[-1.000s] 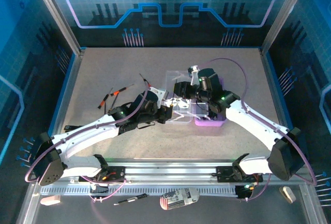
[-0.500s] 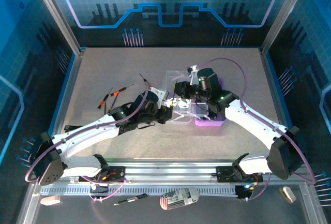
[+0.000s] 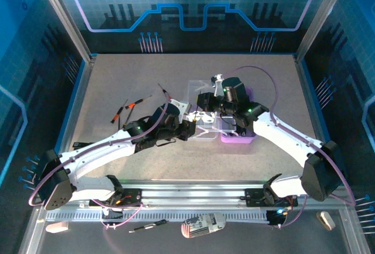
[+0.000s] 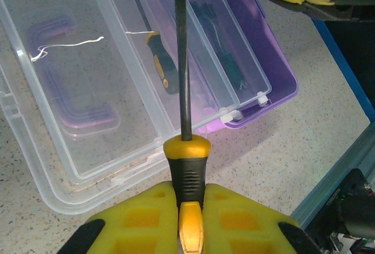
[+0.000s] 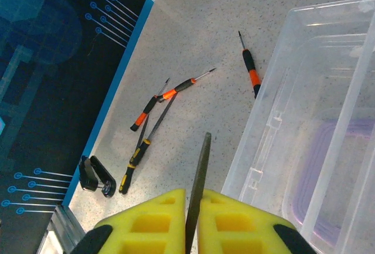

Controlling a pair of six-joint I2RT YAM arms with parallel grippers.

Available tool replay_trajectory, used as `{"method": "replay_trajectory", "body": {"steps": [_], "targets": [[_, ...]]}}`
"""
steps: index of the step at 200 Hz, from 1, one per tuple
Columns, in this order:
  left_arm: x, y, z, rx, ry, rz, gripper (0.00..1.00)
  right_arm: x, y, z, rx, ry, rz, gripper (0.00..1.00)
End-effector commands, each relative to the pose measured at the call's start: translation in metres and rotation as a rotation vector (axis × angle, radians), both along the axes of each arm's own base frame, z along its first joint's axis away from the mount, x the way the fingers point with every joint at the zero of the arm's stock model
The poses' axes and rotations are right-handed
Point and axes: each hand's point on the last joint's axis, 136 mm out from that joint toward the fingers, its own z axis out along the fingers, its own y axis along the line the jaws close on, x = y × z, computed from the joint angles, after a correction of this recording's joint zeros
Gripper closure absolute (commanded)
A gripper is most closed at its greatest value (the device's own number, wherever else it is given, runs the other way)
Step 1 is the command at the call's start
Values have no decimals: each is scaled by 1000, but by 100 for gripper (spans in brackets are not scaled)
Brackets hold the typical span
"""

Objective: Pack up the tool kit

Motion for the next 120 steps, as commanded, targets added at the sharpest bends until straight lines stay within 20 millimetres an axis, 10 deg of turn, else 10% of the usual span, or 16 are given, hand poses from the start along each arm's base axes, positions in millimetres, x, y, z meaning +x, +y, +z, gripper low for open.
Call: {"method": "replay_trajectory", "body": {"steps": [1,68,120], "targets": [[2,-3,11,1,-42,-11,80,2,1,16,10,-40,-12,91],[6,12,19,34,-98,37,44,9,-10,25,3,-65,-31,92],[21,77,28,124,-221,321,1,24,-45,37,-20,-99,-90,92]]}}
